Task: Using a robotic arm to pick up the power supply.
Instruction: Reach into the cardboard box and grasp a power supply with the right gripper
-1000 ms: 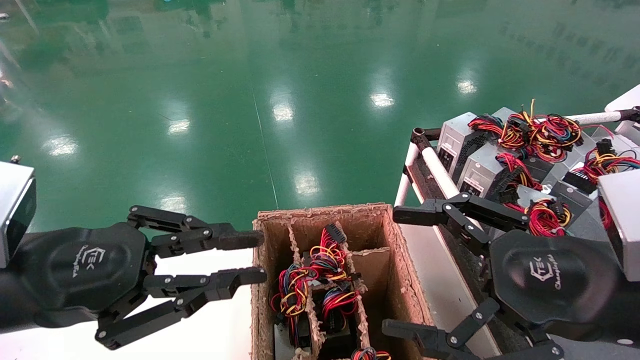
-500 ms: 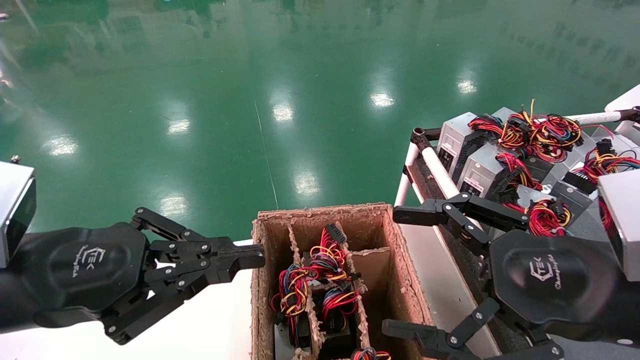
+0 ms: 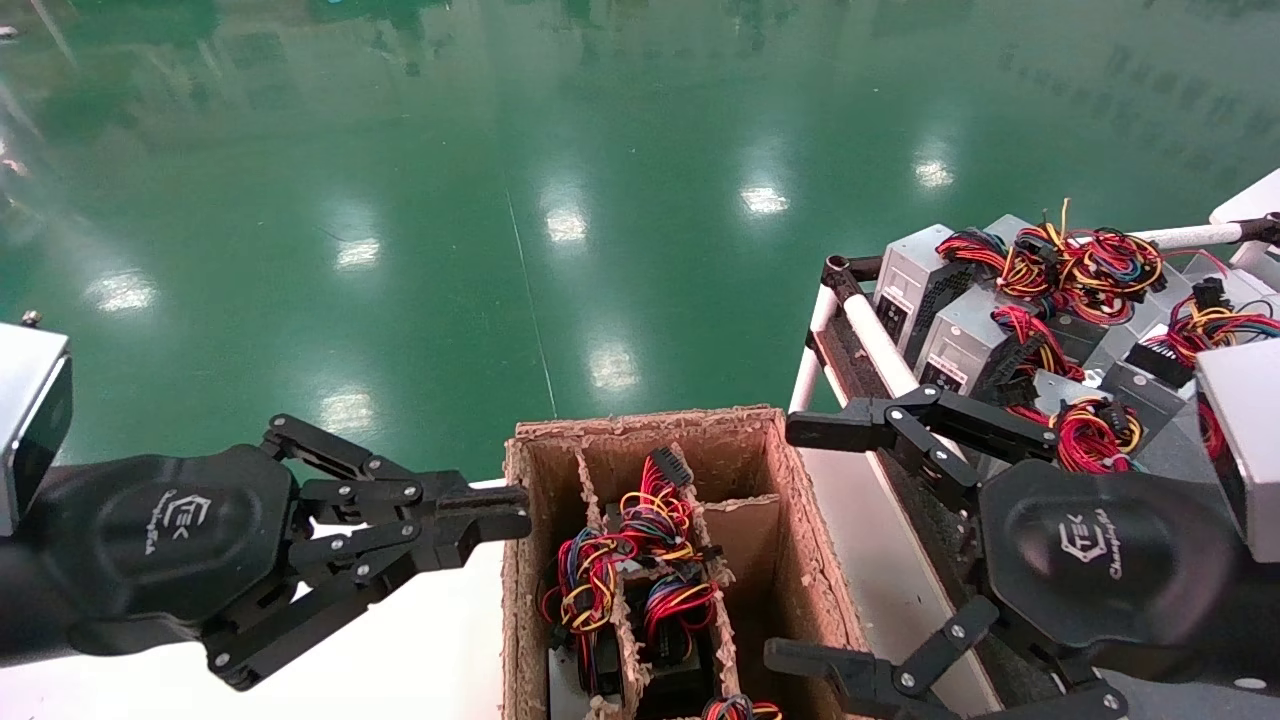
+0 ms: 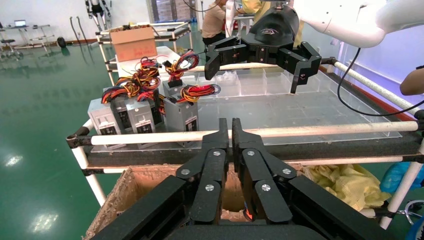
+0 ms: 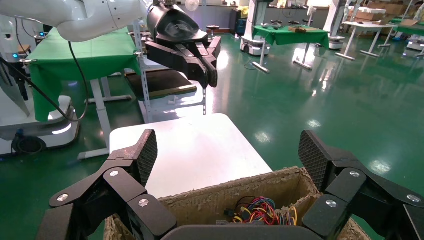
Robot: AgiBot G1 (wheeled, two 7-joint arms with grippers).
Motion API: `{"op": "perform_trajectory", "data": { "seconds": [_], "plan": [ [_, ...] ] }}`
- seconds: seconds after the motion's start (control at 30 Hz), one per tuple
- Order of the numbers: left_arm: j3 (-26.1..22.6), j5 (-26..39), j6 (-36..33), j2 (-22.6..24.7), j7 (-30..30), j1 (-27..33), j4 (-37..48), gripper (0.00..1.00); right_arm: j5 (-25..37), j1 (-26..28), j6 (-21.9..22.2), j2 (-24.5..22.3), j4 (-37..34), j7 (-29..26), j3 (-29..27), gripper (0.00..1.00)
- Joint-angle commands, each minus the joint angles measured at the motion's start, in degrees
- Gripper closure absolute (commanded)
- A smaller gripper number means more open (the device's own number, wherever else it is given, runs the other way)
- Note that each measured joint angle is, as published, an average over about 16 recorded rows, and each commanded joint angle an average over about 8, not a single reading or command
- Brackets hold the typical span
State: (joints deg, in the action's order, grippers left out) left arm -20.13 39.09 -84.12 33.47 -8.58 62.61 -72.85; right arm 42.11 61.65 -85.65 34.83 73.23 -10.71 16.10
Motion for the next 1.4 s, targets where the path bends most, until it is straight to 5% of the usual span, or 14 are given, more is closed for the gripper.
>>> {"op": "perform_trajectory", "data": {
  "seconds": [0.03, 0.3, 0.63, 0.7, 0.93, 1.4],
  "plan": [
    [0.0, 0.0, 0.0, 0.0, 0.0, 0.0, 0.0, 0.0, -0.1, 0.0, 0.0, 0.1, 0.0, 0.0, 0.0, 0.0],
    [0.0, 0.0, 0.0, 0.0, 0.0, 0.0, 0.0, 0.0, 3.2, -0.3, 0.0, -1.4, 0.3, -1.1, 1.4, 0.0],
    [0.0, 0.0, 0.0, 0.0, 0.0, 0.0, 0.0, 0.0, 15.1, 2.8, -2.5, 0.4, -0.8, -5.1, 8.8, 0.0],
    [0.0, 0.0, 0.0, 0.0, 0.0, 0.0, 0.0, 0.0, 17.3, 3.7, -3.2, 1.8, -2.2, -5.3, 10.5, 0.11],
    [0.0, 0.0, 0.0, 0.0, 0.0, 0.0, 0.0, 0.0, 22.6, 6.2, -3.7, 6.4, -7.9, -3.0, 15.1, 0.96],
    [0.0, 0.0, 0.0, 0.0, 0.0, 0.0, 0.0, 0.0, 24.6, 8.0, -3.6, 10.7, -15.5, 2.2, 17.9, 1.0]
  ]
}}
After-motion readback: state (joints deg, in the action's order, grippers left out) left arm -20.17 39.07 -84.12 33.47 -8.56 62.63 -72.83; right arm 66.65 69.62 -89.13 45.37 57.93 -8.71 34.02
